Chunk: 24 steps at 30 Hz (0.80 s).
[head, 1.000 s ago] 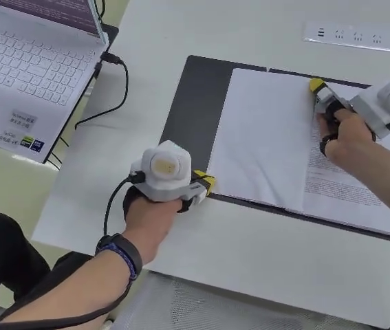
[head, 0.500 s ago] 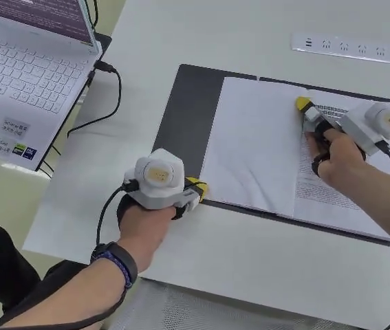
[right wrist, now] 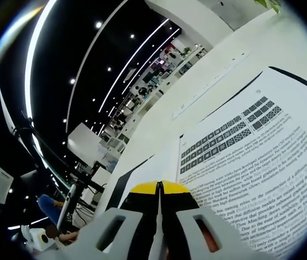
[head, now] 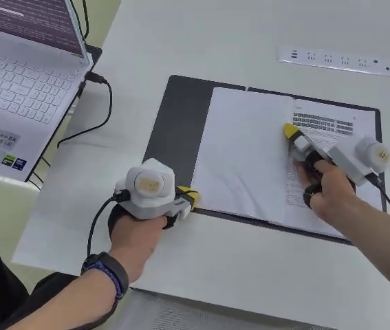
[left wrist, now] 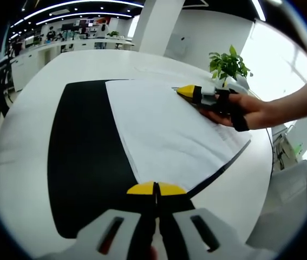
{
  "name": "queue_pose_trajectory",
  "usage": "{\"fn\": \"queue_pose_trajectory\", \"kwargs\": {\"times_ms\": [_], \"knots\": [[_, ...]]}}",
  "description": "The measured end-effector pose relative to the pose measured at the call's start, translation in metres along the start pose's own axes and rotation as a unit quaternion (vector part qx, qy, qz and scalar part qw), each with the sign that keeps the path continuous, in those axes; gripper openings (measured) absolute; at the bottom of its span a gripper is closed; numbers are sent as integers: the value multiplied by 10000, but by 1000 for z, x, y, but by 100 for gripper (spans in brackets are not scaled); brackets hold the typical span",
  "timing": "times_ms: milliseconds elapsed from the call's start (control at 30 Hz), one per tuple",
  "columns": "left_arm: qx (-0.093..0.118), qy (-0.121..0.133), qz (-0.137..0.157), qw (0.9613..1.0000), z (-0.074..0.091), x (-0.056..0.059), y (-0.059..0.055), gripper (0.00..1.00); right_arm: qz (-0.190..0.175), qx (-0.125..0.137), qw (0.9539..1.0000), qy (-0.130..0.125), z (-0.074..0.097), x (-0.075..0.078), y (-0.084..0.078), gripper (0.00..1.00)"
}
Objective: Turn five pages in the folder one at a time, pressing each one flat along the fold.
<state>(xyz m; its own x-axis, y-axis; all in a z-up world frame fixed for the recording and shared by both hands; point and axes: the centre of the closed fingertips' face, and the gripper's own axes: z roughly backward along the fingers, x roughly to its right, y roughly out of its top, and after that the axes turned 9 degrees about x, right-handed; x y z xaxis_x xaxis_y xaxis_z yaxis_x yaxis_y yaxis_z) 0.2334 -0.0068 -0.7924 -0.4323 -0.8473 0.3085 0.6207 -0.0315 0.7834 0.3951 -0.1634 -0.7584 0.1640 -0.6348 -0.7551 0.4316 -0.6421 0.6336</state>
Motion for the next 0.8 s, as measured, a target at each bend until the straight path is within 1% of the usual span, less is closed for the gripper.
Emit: {"fn": "queue_pose_trajectory", "kwargs": {"times_ms": [100,300,367,500,733,800], "knots": [[69,0,12,10000,0,0,0,0,39,-59,10000,33,4,-1,-3,0],[79,1,21,10000,-1,0,0,0,36,-88,9999,84,17,-3,-10,0],[84,-5,29,10000,-1,0,0,0,-13,-62,9999,142,25,-4,-14,0],[85,-5,12,10000,-2,0,0,0,-96,-2,9998,171,40,-6,-20,0],[95,-13,1,10000,-2,0,-1,0,-86,-122,9996,243,61,-11,-32,0],[101,-8,-1,9999,-1,0,-1,0,-101,-130,9996,241,60,-7,-32,0]]}}
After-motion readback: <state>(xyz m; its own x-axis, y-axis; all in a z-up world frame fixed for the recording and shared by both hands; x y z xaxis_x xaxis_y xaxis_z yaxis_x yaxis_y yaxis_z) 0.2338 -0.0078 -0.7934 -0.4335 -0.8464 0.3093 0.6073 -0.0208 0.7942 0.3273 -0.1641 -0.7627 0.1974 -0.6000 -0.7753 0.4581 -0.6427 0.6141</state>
